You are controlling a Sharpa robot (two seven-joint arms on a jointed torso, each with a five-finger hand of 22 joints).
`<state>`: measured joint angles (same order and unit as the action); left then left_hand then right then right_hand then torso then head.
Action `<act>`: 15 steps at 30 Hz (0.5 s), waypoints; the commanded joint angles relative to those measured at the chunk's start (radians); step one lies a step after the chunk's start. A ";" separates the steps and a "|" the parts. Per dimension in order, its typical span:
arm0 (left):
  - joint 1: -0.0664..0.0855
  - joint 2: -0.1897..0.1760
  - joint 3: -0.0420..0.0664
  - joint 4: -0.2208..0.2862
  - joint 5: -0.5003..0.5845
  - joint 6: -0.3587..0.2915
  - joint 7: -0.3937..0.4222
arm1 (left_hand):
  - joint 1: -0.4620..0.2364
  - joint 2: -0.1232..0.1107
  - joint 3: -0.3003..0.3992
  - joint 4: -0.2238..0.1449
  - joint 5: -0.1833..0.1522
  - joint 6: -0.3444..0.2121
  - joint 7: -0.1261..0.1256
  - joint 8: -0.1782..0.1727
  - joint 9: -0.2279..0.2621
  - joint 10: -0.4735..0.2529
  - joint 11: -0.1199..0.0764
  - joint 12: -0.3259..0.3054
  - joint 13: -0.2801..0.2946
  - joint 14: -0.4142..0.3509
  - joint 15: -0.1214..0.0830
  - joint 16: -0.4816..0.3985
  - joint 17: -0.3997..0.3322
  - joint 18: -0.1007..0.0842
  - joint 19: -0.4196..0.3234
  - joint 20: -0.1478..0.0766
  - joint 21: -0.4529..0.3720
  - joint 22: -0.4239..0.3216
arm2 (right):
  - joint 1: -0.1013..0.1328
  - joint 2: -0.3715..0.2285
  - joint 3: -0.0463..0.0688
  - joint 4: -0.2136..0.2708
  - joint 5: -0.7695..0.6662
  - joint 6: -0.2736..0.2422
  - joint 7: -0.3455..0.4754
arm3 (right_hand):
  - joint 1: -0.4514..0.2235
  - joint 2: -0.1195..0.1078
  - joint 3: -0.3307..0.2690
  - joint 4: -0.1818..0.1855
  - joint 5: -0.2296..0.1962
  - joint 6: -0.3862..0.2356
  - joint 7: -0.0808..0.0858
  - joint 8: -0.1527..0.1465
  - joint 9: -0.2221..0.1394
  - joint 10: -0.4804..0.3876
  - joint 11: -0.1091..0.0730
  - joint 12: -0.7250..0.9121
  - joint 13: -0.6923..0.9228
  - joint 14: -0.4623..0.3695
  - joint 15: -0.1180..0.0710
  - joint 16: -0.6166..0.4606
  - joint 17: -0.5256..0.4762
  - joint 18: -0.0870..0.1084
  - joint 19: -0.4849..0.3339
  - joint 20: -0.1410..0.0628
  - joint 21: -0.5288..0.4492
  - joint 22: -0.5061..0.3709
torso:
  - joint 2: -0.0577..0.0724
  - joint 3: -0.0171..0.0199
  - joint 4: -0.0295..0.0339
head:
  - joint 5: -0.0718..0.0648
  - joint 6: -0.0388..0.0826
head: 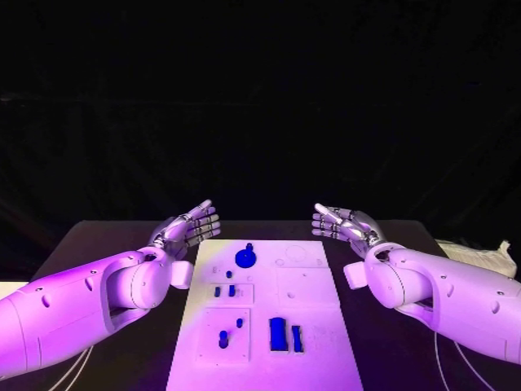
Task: Assemble the parts on the task board
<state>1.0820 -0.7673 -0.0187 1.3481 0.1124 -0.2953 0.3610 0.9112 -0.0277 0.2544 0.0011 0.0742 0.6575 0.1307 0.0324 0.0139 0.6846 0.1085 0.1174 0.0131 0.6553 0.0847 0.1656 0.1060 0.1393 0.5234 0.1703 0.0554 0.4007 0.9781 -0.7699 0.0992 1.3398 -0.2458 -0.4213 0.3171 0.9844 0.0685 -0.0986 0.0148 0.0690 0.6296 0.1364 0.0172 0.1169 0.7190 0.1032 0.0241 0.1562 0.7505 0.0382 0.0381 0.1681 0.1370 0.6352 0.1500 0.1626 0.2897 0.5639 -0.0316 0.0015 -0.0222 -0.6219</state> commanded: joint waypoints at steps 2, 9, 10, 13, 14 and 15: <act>-0.005 -0.002 0.005 0.046 -0.034 -0.133 0.051 | -0.316 0.028 -0.088 -0.001 -0.074 -0.229 -0.046 -0.032 -0.014 -0.238 -0.038 -0.041 -0.013 -0.228 -0.085 -0.057 -0.106 -0.047 -0.181 -0.060 -0.055 -0.139 | 0.020 -0.001 -0.024 0.066 0.091 -0.130 0.082 | -0.341 -0.068 0.099 -0.015 -0.069 -0.219 -0.047 -0.017 -0.041 -0.249 -0.103 -0.024 -0.054 -0.260 -0.038 -0.038 -0.058 -0.046 -0.220 -0.052 -0.056 -0.101 | -0.019 0.0302 -0.0015 | 0.021 0.021; -0.022 -0.009 0.013 0.154 -0.082 -0.342 0.117 | -0.467 0.028 -0.130 -0.001 -0.074 -0.337 -0.131 -0.032 -0.014 -0.351 -0.108 -0.117 -0.013 -0.336 -0.085 -0.085 -0.106 -0.063 -0.268 -0.087 -0.055 -0.206 | 0.059 -0.008 -0.080 0.189 0.207 -0.294 0.173 | -0.503 -0.068 0.099 -0.015 -0.069 -0.322 -0.136 -0.017 -0.117 -0.367 -0.103 -0.024 -0.080 -0.384 -0.038 -0.038 -0.086 -0.057 -0.325 -0.077 -0.083 -0.148 | -0.020 0.0316 -0.0015 | 0.022 0.022; -0.023 -0.009 0.014 0.165 -0.087 -0.364 0.124 | -0.484 0.028 -0.135 -0.001 -0.074 -0.350 -0.131 -0.032 -0.014 -0.364 -0.108 -0.117 -0.013 -0.349 -0.085 -0.088 -0.106 -0.063 -0.278 -0.091 -0.055 -0.213 | 0.062 -0.008 -0.085 0.200 0.217 -0.308 0.180 | -0.522 -0.068 0.099 -0.015 -0.069 -0.334 -0.136 -0.017 -0.117 -0.381 -0.103 -0.024 -0.083 -0.398 -0.038 -0.038 -0.089 -0.065 -0.337 -0.079 -0.085 -0.154 | -0.020 0.0316 -0.0015 | 0.022 0.022; -0.028 -0.011 0.017 0.196 -0.101 -0.425 0.143 | -0.538 0.028 -0.150 -0.001 -0.074 -0.388 -0.131 -0.032 -0.014 -0.405 -0.108 -0.117 -0.013 -0.387 -0.085 -0.166 -0.106 -0.139 -0.309 -0.170 -0.055 -0.237 | 0.070 -0.010 -0.096 0.224 0.240 -0.340 0.198 | -0.581 -0.068 0.099 -0.015 -0.069 -0.371 -0.136 -0.017 -0.117 -0.425 -0.103 -0.024 -0.156 -0.443 -0.038 -0.038 -0.168 -0.137 -0.374 -0.150 -0.163 -0.171 | -0.020 0.0316 -0.0015 | 0.022 0.022; -0.029 -0.012 0.017 0.203 -0.104 -0.438 0.147 | -0.553 0.028 -0.155 -0.001 -0.074 -0.399 -0.131 -0.032 -0.014 -0.415 -0.108 -0.117 -0.013 -0.398 -0.085 -0.166 -0.106 -0.139 -0.318 -0.170 -0.055 -0.243 | 0.071 -0.010 -0.098 0.227 0.243 -0.345 0.201 | -0.596 -0.068 0.099 -0.015 -0.069 -0.381 -0.136 -0.017 -0.117 -0.436 -0.103 -0.024 -0.156 -0.455 -0.038 -0.038 -0.168 -0.137 -0.383 -0.150 -0.163 -0.176 | -0.020 0.0316 -0.0015 | 0.022 0.022; -0.030 -0.012 0.018 0.209 -0.107 -0.449 0.151 | -0.568 0.028 -0.158 -0.001 -0.074 -0.410 -0.131 -0.032 -0.014 -0.427 -0.108 -0.117 -0.013 -0.408 -0.085 -0.166 -0.106 -0.139 -0.326 -0.170 -0.055 -0.250 | 0.072 -0.010 -0.099 0.230 0.245 -0.348 0.202 | -0.611 -0.068 0.099 -0.015 -0.069 -0.391 -0.136 -0.017 -0.117 -0.447 -0.103 -0.024 -0.156 -0.466 -0.038 -0.038 -0.168 -0.137 -0.394 -0.150 -0.163 -0.180 | -0.020 0.0316 -0.0015 | 0.022 0.022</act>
<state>1.0530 -0.7792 -0.0024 1.5488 0.0465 -0.6324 0.4510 0.4649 -0.0017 0.1294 -0.0003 0.0106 0.3355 0.0232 0.0067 0.0022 0.3494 0.0119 0.0193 0.0018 0.3339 0.0062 0.0639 0.0106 0.0542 0.2676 0.0679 0.0062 0.2042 1.0489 -0.7795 0.0004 1.5645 -0.0526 -0.6992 0.4592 0.5046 0.0050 -0.0118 0.0001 0.0089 0.3226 0.0293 0.0071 0.0157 0.3679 0.0099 0.0065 0.0508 0.3845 0.0023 0.0077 0.0687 0.0499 0.3257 0.0437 0.0599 0.1484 0.5448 -0.0008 0.0000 -0.0001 -0.6001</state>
